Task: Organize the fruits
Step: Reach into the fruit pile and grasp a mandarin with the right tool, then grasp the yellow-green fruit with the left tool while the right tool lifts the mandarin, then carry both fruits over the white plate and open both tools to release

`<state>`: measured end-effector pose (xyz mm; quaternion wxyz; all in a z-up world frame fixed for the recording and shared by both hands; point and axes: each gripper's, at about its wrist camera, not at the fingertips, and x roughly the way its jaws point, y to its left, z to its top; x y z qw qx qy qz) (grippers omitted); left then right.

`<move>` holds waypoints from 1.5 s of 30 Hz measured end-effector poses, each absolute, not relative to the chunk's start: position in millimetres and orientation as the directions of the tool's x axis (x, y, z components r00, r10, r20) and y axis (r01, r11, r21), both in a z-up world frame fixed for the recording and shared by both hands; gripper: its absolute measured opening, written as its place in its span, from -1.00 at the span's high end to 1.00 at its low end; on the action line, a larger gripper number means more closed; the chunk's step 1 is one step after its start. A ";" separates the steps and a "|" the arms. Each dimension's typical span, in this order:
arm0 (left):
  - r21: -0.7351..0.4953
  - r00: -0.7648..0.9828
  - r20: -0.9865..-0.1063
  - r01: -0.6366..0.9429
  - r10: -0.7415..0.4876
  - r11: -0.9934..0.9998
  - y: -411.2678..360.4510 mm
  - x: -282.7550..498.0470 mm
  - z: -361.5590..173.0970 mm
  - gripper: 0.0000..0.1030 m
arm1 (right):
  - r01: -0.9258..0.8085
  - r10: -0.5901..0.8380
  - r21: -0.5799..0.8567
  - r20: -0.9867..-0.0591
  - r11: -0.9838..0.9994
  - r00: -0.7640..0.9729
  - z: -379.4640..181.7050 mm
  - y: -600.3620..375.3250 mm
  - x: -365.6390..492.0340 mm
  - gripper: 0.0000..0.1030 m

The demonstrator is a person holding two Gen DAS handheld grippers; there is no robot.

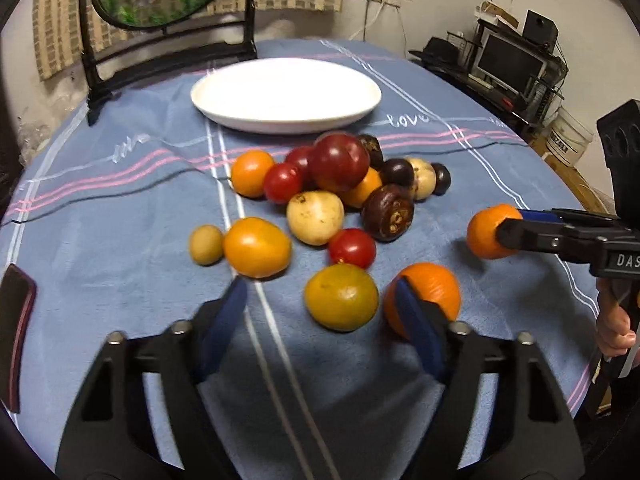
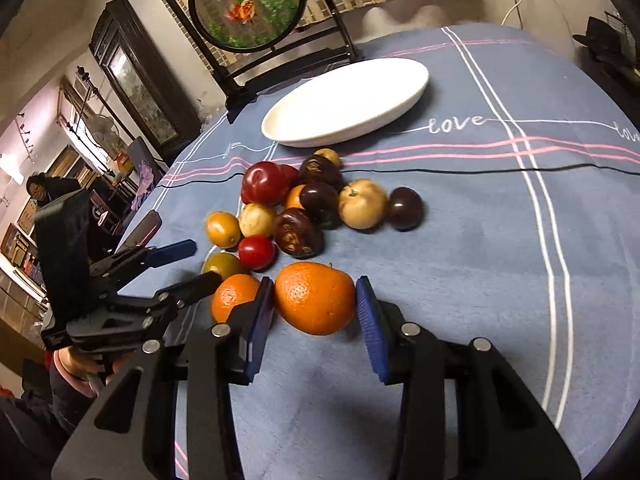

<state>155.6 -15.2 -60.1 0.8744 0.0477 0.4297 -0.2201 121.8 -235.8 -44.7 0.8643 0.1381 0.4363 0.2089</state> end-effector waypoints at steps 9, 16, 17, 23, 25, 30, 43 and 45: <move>-0.197 0.459 -0.799 0.410 -0.388 0.891 -22.5 169.9 -77.9 -0.09 | -0.238 0.490 0.433 -0.690 0.869 0.532 -48.2 -241.5 120.1 0.17; -0.147 0.475 -0.804 0.423 -0.357 0.894 -29.4 161.0 -77.8 0.17 | -0.240 0.485 0.427 -0.686 0.872 0.543 -45.1 -245.7 119.8 0.17; -0.153 0.474 -0.803 0.421 -0.360 0.894 -27.1 159.6 -76.7 0.18 | -0.241 0.484 0.425 -0.684 0.872 0.545 -44.7 -245.6 120.4 0.17; -0.176 0.481 -0.788 0.422 -0.385 0.889 -18.6 155.0 -63.7 0.18 | -0.254 0.480 0.410 -0.689 0.876 0.543 -42.1 -240.9 128.9 0.17; -0.197 0.487 -0.772 0.428 -0.408 0.882 -15.2 158.6 -53.2 0.18 | -0.270 0.482 0.401 -0.683 0.875 0.549 -35.8 -238.1 134.9 0.17; -0.190 0.550 -0.722 0.426 -0.420 0.884 -12.3 197.6 -11.2 0.18 | -0.292 0.466 0.365 -0.636 0.884 0.615 -8.9 -231.9 175.4 0.17; -0.162 0.515 -0.801 0.306 -0.306 0.938 -39.3 386.0 -32.0 0.23 | -0.227 0.311 0.215 -0.736 0.950 0.602 -38.6 -205.0 330.7 0.17; -0.161 0.510 -0.805 0.306 -0.304 0.938 -40.1 396.3 -35.4 0.23 | -0.241 0.285 0.172 -0.757 0.955 0.588 -41.1 -198.7 337.1 0.18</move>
